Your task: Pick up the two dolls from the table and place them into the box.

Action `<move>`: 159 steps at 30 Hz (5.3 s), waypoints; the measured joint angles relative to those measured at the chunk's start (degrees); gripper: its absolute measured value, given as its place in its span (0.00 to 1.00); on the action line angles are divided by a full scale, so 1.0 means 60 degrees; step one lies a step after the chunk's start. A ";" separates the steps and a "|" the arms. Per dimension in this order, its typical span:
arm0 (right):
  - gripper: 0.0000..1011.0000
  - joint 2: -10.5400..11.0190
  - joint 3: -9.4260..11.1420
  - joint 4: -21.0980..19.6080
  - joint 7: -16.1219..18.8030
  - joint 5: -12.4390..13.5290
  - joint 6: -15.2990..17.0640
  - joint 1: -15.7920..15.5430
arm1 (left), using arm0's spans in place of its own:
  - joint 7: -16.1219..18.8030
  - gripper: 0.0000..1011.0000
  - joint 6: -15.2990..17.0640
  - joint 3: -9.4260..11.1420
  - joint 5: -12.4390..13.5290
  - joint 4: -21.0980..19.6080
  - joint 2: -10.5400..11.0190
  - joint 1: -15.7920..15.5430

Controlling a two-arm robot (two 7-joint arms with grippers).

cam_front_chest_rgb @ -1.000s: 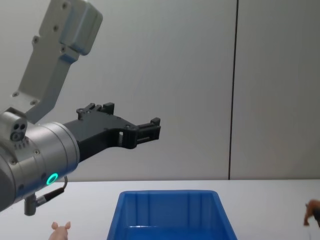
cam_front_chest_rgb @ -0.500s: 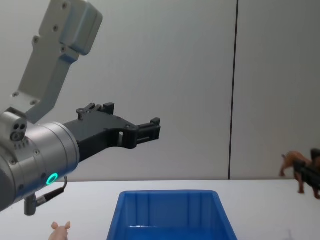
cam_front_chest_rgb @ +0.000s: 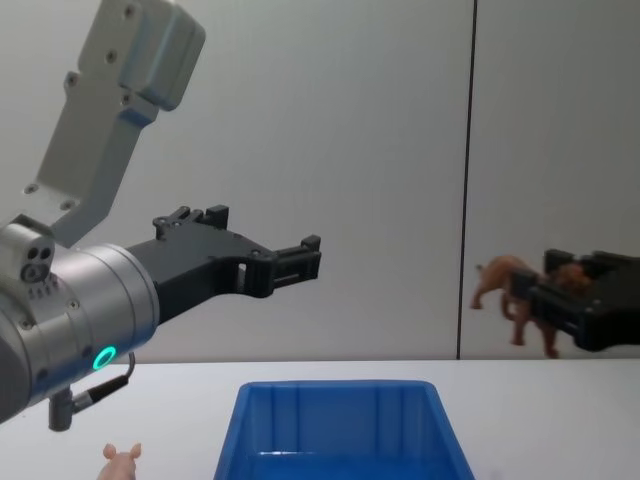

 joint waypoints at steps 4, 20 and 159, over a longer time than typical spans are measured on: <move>0.39 -0.0121 -0.0132 -0.0065 0.0507 0.0248 0.0193 0.0083 | 0.0000 0.99 0.0000 0.0000 0.0000 0.0000 0.0000 0.0000; 0.46 -0.0861 -0.0820 0.0430 0.1893 0.0637 0.1293 0.0543 | 0.0000 0.99 0.0000 0.0000 0.0000 0.0000 -0.0001 0.0000; 0.54 -0.0357 -0.0697 0.2932 0.0240 -0.0218 0.2830 0.0970 | 0.0000 0.99 0.0000 0.0000 0.0000 0.0000 0.0000 0.0000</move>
